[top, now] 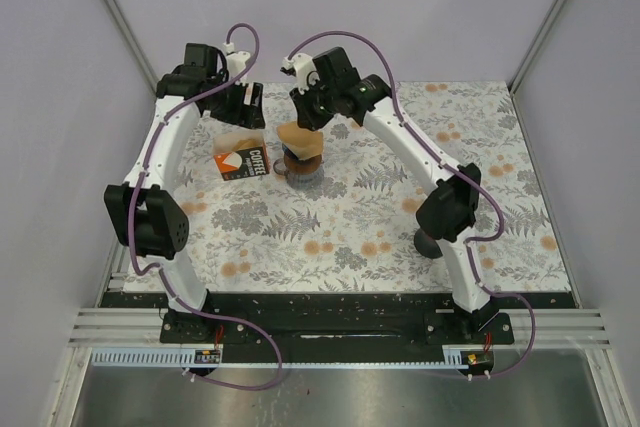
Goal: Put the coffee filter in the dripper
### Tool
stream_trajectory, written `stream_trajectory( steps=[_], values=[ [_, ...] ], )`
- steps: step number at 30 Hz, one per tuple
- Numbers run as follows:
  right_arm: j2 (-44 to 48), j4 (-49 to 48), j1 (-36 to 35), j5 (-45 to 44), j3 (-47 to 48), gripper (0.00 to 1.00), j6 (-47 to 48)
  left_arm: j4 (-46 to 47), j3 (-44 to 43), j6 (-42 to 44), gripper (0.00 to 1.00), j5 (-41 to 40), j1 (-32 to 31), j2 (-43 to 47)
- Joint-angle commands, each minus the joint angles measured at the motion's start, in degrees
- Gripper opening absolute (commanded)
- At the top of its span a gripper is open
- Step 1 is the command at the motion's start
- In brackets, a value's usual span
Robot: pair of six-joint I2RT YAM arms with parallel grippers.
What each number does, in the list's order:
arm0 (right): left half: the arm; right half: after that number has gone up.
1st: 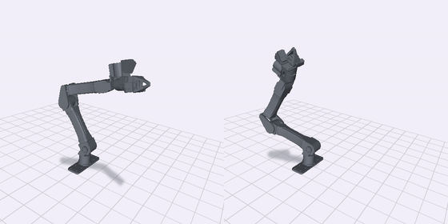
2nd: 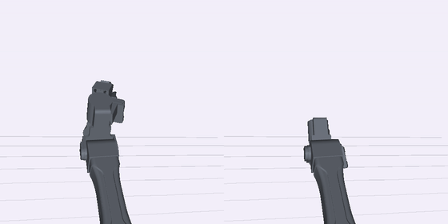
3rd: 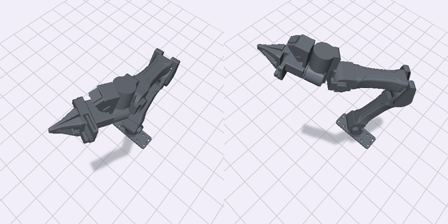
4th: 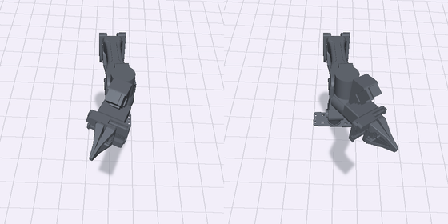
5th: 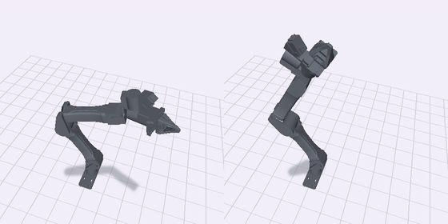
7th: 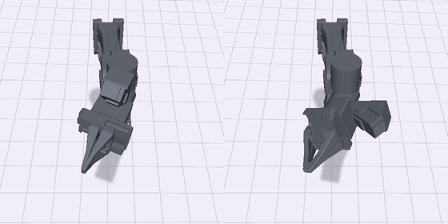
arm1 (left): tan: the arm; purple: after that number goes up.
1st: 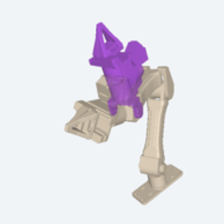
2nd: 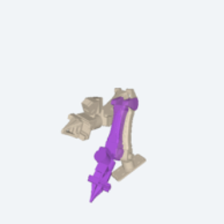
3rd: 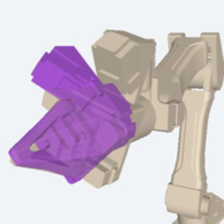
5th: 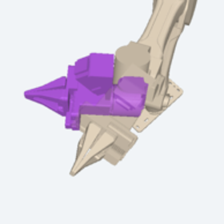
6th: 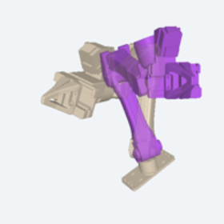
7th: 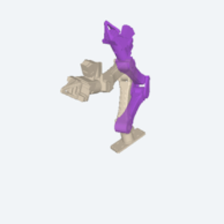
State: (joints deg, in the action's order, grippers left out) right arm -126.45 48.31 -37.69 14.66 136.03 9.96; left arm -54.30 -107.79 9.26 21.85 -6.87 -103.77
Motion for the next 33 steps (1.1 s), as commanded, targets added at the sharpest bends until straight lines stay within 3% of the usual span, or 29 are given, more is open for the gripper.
stream_trajectory(
  steps=[1,8,15,33],
  values=[
    [1.4,-2.2,-2.2,3.9,-1.5,0.15,1.6,3.7,2.1,-4.2,0.80,-0.2,0.6,3.7],
    [-2.9,1.8,-2.6,0.9,-1.4,0.00,1.4,7.4,6.6,-10.6,0.80,1.4,0.6,5.1],
    [-6.6,3.4,-3.9,-0.1,-1.6,0.00,1.5,11.9,11.5,-18.7,0.80,2.2,0.6,6.0],
    [-14.5,5.8,-4.8,-9.5,0.5,0.00,0.6,15.4,17.5,-24.5,0.77,5.1,-0.7,7.1]
  ],
)
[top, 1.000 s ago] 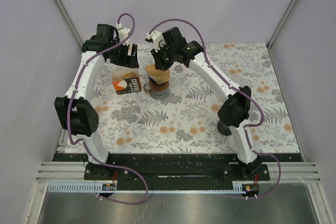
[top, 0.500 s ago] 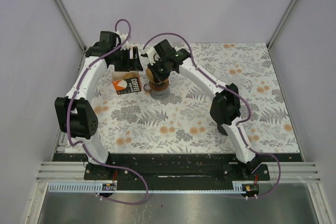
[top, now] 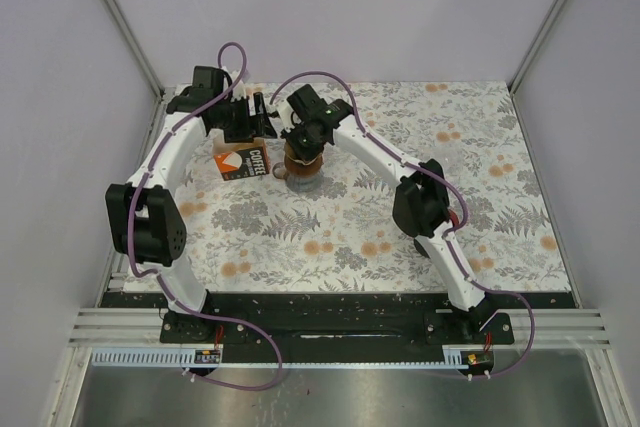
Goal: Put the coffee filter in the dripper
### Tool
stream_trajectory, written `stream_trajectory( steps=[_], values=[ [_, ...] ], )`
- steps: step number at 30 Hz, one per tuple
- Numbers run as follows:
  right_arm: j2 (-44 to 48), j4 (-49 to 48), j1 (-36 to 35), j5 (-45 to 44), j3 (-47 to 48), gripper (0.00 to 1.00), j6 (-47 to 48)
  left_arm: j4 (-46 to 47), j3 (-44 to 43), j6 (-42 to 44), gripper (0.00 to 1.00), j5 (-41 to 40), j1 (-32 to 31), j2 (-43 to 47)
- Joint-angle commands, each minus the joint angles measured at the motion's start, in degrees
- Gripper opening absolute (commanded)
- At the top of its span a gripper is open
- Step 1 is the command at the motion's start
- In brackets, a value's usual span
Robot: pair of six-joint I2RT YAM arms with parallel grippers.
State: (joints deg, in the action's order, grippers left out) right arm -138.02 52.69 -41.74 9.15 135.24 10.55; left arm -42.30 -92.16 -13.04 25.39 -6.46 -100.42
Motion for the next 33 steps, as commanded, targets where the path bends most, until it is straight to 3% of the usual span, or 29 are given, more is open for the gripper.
stream_trajectory(
  steps=[1,19,29,33],
  values=[
    [-3.2,1.5,-0.8,-3.9,1.4,0.00,0.0,4.0,2.8,-2.3,0.77,1.5,-1.6,4.1],
    [-4.2,2.7,-0.8,-1.1,2.2,0.00,-0.4,6.7,5.0,-5.6,0.66,2.8,-2.8,5.2],
    [-3.0,2.8,-0.8,1.3,3.4,0.00,-1.4,9.2,7.6,-6.5,0.65,5.9,-2.8,6.7],
    [-2.3,2.9,-0.8,2.2,3.7,0.00,-1.8,9.7,9.1,-6.8,0.59,5.4,-2.9,5.1]
  ],
)
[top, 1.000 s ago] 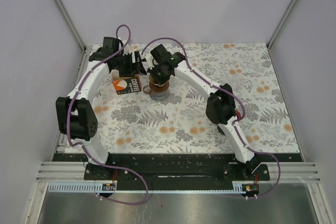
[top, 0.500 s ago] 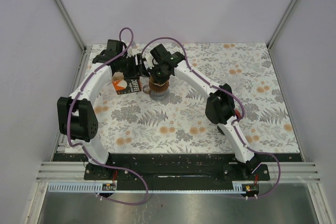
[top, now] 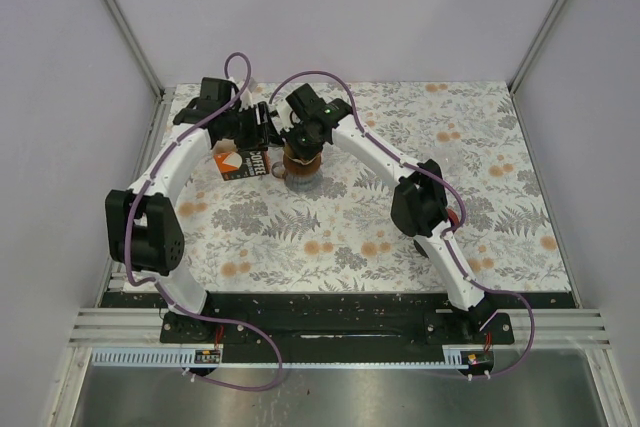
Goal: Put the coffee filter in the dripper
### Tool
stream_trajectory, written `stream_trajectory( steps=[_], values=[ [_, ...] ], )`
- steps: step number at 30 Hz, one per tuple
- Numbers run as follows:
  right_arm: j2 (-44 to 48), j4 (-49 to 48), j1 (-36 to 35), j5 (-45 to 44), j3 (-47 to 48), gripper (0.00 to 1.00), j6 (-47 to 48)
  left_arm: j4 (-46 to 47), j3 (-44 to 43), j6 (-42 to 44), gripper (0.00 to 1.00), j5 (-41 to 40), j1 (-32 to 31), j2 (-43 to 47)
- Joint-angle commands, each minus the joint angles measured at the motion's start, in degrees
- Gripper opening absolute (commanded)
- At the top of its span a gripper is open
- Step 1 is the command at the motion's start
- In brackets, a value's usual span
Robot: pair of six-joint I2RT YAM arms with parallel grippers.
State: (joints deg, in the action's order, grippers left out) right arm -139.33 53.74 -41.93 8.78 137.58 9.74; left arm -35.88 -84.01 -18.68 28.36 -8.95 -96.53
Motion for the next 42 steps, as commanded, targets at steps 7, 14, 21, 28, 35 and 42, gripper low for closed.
stream_trajectory(
  steps=[7,14,21,28,35,42],
  values=[
    [1.0,1.7,-0.6,2.8,1.6,0.00,-0.9,3.2,0.0,-1.0,0.48,2.1,-0.5,-0.9],
    [4.3,1.7,-0.4,3.1,2.7,0.06,0.9,2.8,0.6,0.0,0.39,0.9,-0.6,-0.6],
    [7.0,1.9,-0.3,3.2,3.0,0.18,2.7,2.4,0.4,0.7,0.34,0.6,-0.6,-0.9],
    [8.5,2.2,0.4,4.8,2.9,0.34,3.2,2.3,0.1,1.2,0.33,0.3,-0.6,-0.7],
    [12.2,2.2,1.1,9.8,2.6,0.54,7.3,2.1,-0.3,1.5,0.33,0.1,-0.5,-0.7],
    [17.4,2.9,2.1,14.8,-1.0,0.71,19.6,2.0,-0.5,1.7,0.33,-0.1,-0.6,-0.8]
  ],
)
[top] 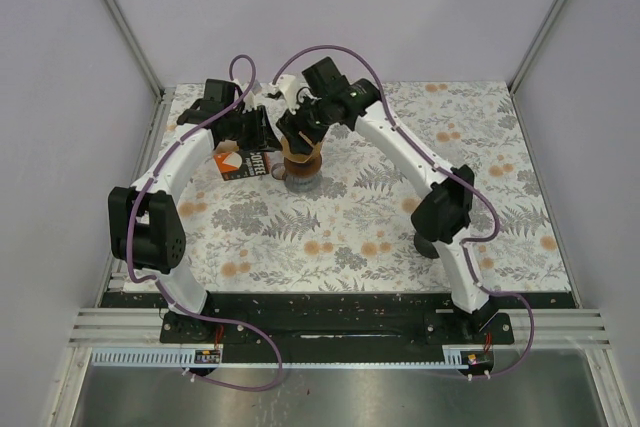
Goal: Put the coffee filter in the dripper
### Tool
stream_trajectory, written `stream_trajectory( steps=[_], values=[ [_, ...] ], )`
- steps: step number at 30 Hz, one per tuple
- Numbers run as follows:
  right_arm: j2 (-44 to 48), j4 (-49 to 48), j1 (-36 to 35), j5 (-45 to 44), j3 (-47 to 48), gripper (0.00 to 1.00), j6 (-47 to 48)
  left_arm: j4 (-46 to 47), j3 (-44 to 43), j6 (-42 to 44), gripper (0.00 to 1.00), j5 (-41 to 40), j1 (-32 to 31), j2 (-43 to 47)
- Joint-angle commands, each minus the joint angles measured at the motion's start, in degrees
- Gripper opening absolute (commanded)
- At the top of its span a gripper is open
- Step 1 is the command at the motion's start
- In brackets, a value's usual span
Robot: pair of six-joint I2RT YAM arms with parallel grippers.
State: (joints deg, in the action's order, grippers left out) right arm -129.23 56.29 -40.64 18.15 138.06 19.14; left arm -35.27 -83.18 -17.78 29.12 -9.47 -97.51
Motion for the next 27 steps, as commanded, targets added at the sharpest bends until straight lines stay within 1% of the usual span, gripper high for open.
stream_trajectory(
  steps=[1,2,3,6,8,10,15,20,25,27],
  values=[
    [8.5,1.0,0.7,7.1,-3.5,0.74,13.8,1.4,-1.3,0.8,0.33,-0.8,-0.1,0.3],
    [9.6,1.8,0.9,9.7,-5.5,0.76,19.0,1.4,-1.5,0.8,0.33,-0.9,0.0,0.0],
    [11.3,2.4,0.9,10.2,-8.2,0.76,25.4,1.3,-1.5,0.8,0.33,-0.8,-0.1,0.0],
    [13.6,2.4,1.0,9.6,-14.9,0.78,35.8,1.1,-1.9,0.8,0.32,-0.6,-0.1,-0.1],
    [14.3,4.3,0.9,9.6,-17.1,0.77,42.5,1.1,-1.9,0.8,0.32,-0.8,-0.1,-0.3],
    [14.8,4.4,0.9,9.6,-19.1,0.77,46.2,1.1,-2.1,0.8,0.32,-0.6,-0.1,-0.4],
    [15.9,-4.6,0.9,7.0,-24.6,0.77,49.0,0.6,-2.3,1.0,0.32,-0.8,-0.1,-0.6],
    [15.5,-13.1,0.8,5.3,-27.7,0.76,51.1,0.6,-2.6,0.9,0.32,-0.8,-0.1,-0.7],
    [14.2,-14.5,0.9,4.9,-28.4,0.74,52.3,0.6,-2.6,0.9,0.32,-0.8,-0.1,-0.7],
    [13.7,-14.1,0.9,4.8,-28.6,0.70,52.7,0.6,-2.9,0.9,0.32,-0.8,-0.1,-0.9]
  ],
)
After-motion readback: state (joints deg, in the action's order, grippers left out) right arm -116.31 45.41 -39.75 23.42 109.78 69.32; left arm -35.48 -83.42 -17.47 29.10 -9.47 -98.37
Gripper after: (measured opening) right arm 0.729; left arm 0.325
